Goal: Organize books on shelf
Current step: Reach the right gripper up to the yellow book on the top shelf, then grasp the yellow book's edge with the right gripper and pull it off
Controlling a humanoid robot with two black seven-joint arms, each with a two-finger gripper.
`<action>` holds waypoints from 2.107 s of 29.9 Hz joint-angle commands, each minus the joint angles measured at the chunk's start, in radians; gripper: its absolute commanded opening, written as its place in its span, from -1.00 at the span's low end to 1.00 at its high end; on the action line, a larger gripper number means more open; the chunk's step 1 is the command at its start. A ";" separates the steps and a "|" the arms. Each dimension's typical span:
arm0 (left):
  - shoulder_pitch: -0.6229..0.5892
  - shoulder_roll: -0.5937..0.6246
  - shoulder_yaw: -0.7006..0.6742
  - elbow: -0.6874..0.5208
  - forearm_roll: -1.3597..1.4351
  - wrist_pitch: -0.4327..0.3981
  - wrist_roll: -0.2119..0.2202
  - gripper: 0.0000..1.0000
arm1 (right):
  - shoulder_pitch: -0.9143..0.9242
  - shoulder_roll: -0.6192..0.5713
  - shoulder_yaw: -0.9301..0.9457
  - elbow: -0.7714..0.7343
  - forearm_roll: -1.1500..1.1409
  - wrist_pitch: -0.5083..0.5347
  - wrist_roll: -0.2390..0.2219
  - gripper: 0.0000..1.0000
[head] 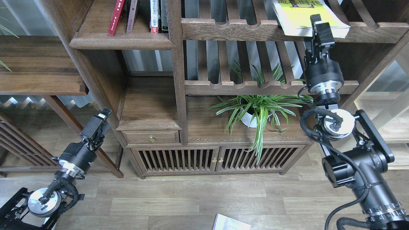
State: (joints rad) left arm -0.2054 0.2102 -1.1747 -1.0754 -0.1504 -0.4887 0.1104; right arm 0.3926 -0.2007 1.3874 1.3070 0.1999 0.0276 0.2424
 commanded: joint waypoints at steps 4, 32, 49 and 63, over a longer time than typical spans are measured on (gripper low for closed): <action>0.000 0.000 0.001 0.000 0.000 0.000 0.000 0.96 | 0.000 0.011 -0.002 -0.002 0.003 -0.001 0.000 0.66; 0.000 0.000 0.017 0.000 -0.001 0.000 -0.003 0.96 | 0.037 0.034 -0.010 -0.021 0.009 -0.001 0.000 0.26; 0.000 0.000 0.017 -0.001 -0.001 0.000 -0.003 0.96 | 0.058 0.034 -0.010 -0.034 0.024 -0.003 -0.002 -0.01; 0.000 0.001 0.015 -0.012 -0.001 0.000 -0.005 0.96 | 0.100 0.037 -0.015 -0.046 0.044 -0.047 -0.002 0.01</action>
State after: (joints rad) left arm -0.2055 0.2102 -1.1582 -1.0871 -0.1518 -0.4887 0.1058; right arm 0.4856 -0.1649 1.3760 1.2645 0.2434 -0.0175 0.2408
